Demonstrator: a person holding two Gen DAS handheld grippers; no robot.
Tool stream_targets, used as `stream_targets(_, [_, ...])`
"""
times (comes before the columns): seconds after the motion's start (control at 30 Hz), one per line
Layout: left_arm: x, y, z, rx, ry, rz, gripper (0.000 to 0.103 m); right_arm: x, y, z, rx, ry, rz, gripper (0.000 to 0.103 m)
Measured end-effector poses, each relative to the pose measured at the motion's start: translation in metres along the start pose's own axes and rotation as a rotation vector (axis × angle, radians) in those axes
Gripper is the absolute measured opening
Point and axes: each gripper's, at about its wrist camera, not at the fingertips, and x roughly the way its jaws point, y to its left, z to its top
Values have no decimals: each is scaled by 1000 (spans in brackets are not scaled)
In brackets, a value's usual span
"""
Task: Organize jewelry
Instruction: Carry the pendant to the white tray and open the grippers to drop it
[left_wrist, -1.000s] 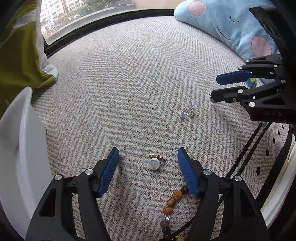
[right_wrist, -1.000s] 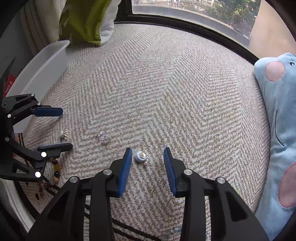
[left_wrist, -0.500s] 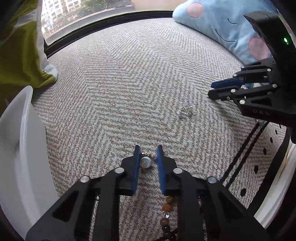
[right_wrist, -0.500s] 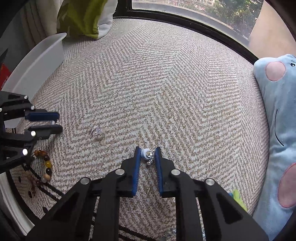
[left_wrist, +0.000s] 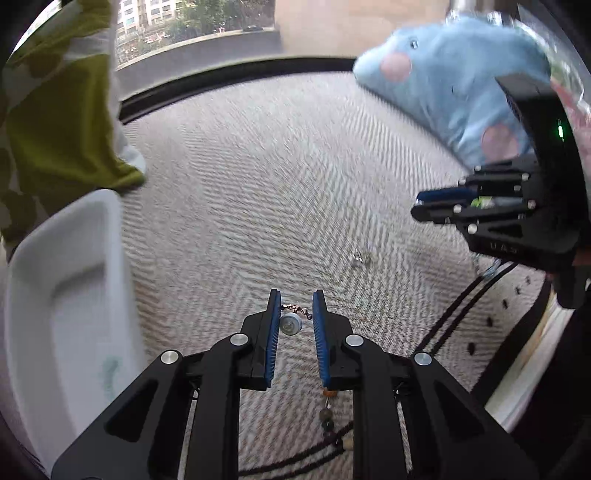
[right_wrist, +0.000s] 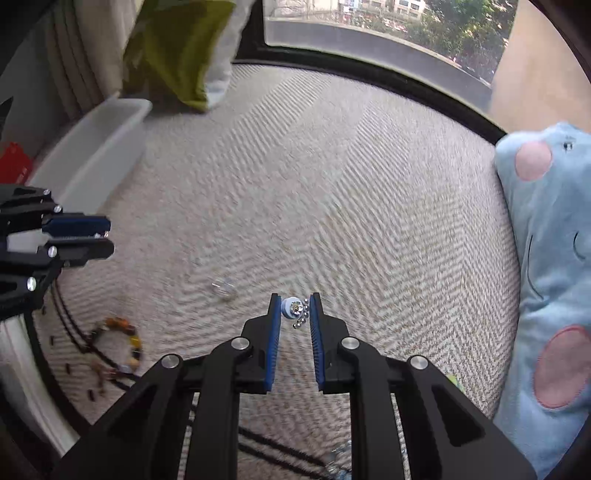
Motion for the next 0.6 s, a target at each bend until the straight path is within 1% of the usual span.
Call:
stream_targets(0.07, [-13,13,0,-16,-14,14,18,-10,14,9,-24,-15,3,17])
stream_targets(0.13, [-21,24,-4,-47,-22,34,18,-21,32,20,-43,-39,26,17])
stream_targets(0.23, [-39,52,-23,-68,-18,83,18,-33,63,41,-75,-77,79,17])
stream_targets(0.33, [-51,82,-46,-85,14,124,18,-40,103,64,-119,-109,136,17])
stream_targets(0.37, [-55,92,-55,-90,28,140,18,-40,111,69,-129,-114,149,17])
stream_targets(0.47, [-65,117,-76,-129,47,157,18,-40,148,86,-178,-136,201,17])
stream_targets(0.57, [-73,136,-91,-172,36,142,18,-37,186,96,-213,-147,240,17])
stream_targets(0.6, [-73,139,-94,-181,36,146,21,-36,199,99,-226,-145,251,17])
